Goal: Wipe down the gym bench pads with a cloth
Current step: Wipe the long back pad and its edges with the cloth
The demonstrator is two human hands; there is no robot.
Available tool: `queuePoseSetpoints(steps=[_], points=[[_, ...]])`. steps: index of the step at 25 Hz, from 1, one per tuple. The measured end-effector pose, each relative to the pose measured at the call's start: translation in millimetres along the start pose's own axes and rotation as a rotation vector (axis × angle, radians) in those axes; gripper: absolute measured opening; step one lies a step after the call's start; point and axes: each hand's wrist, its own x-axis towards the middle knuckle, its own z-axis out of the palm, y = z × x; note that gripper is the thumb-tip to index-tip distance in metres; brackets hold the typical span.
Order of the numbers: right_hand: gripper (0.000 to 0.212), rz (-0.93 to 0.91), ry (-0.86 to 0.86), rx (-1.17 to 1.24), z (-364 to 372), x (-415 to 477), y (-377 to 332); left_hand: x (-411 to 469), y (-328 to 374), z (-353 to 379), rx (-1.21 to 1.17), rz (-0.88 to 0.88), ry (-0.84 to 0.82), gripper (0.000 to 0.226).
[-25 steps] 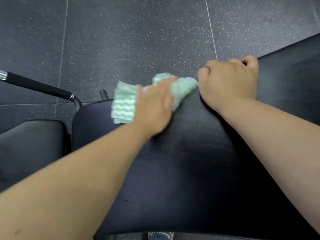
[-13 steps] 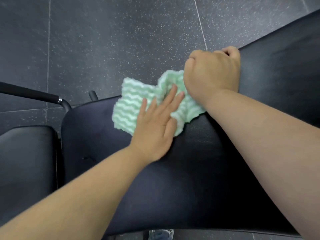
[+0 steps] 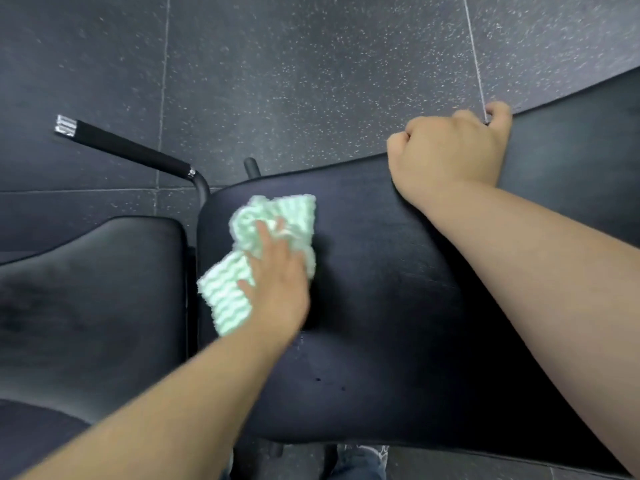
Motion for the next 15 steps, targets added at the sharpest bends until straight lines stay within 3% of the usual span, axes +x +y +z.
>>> queuePoseSetpoints(steps=[3, 6, 11, 15], points=[[0.044, 0.034, -0.025, 0.024, -3, 3, 2, -38, 34, 15, -0.1, 0.351, -0.204, 0.072], [0.042, 0.029, -0.012, 0.081, -3, 5, 0, 5, 43, 7, -0.071, 0.5, -0.191, 0.072], [0.037, -0.112, -0.024, 0.049, 9, -6, -10, 54, 12, -2, 0.114, 0.257, 0.029, 0.059], [0.035, -0.164, -0.005, 0.012, 18, -9, -25, 84, -39, -15, 0.092, 0.028, 0.152, 0.055]])
